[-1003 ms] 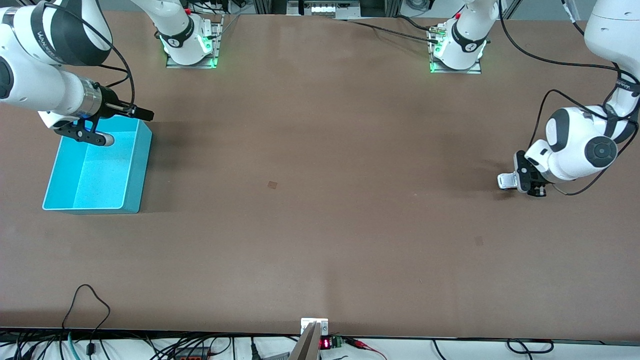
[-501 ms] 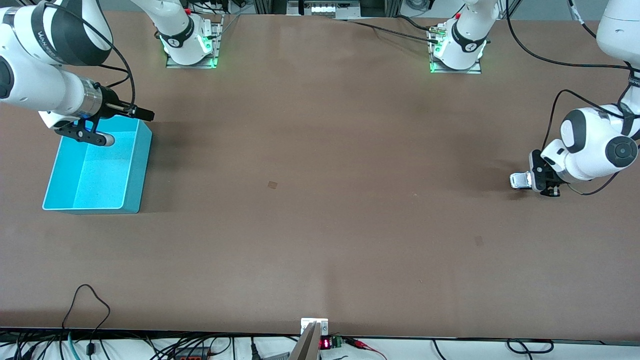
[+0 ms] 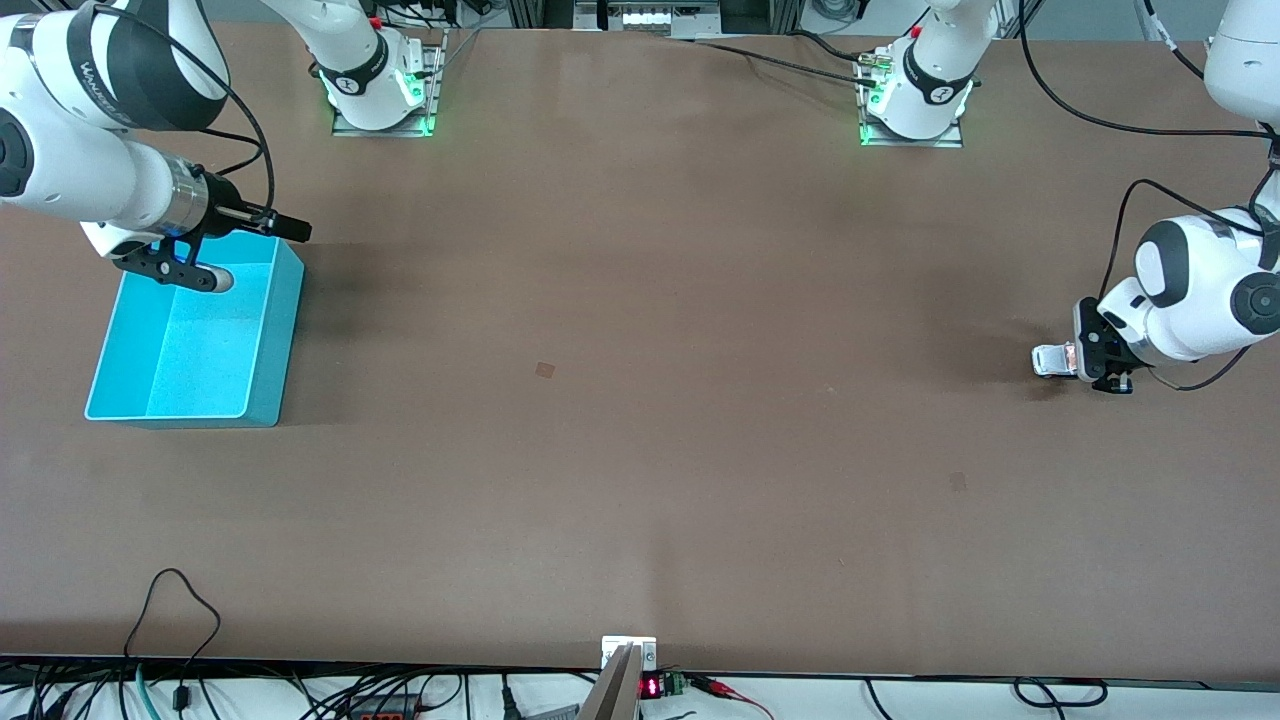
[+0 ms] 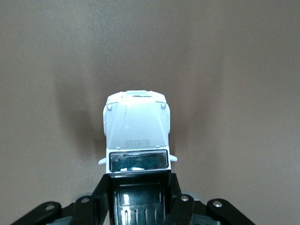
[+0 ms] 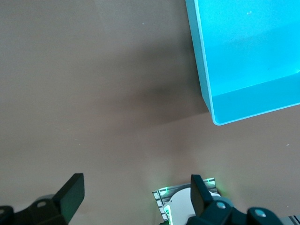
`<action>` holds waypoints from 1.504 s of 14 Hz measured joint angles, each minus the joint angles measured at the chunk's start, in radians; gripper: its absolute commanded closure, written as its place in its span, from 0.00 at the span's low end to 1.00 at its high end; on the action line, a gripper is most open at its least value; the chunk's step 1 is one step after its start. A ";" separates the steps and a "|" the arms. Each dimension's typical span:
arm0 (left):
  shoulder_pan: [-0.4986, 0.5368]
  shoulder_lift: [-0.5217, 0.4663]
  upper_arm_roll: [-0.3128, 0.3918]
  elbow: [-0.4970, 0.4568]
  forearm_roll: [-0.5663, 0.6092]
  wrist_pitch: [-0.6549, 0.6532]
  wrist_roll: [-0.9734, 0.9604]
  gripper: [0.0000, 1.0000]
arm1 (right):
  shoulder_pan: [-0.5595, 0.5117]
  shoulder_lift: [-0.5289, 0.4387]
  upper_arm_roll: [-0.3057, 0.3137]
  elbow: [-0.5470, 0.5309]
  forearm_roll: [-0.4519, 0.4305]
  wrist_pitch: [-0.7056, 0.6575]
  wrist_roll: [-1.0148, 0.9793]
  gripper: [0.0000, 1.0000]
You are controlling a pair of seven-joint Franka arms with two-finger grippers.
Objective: Wind and store white jeep toy
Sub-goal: 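Pull the jeep backward along the table with the left gripper, then open the left gripper, releasing the jeep to roll toward the bin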
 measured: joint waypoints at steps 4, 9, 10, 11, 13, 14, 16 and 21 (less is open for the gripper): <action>0.015 0.004 -0.012 0.005 0.000 -0.002 0.035 0.09 | 0.000 0.000 0.000 0.000 0.000 0.000 0.000 0.00; 0.066 0.014 -0.089 0.047 -0.002 -0.065 0.052 0.00 | 0.000 0.000 0.000 0.000 0.000 0.001 0.000 0.00; 0.066 0.000 -0.104 0.065 -0.006 -0.109 0.052 0.00 | 0.000 0.000 0.000 0.000 0.000 0.001 0.000 0.00; 0.064 -0.017 -0.116 0.080 -0.010 -0.151 0.052 0.00 | 0.000 0.000 0.000 0.000 0.000 0.001 0.000 0.00; 0.063 -0.047 -0.124 0.093 -0.021 -0.198 0.052 0.00 | 0.000 0.000 0.000 0.000 0.000 0.001 0.000 0.00; 0.063 -0.055 -0.124 0.092 -0.026 -0.206 0.052 0.00 | 0.000 0.000 0.000 0.000 0.000 0.001 0.000 0.00; 0.063 -0.059 -0.130 0.092 -0.028 -0.208 0.052 0.00 | 0.000 0.000 0.000 0.000 0.000 0.001 0.000 0.00; -0.016 -0.103 -0.183 0.097 -0.037 -0.209 0.042 0.00 | 0.000 0.000 0.000 0.000 0.000 0.001 0.000 0.00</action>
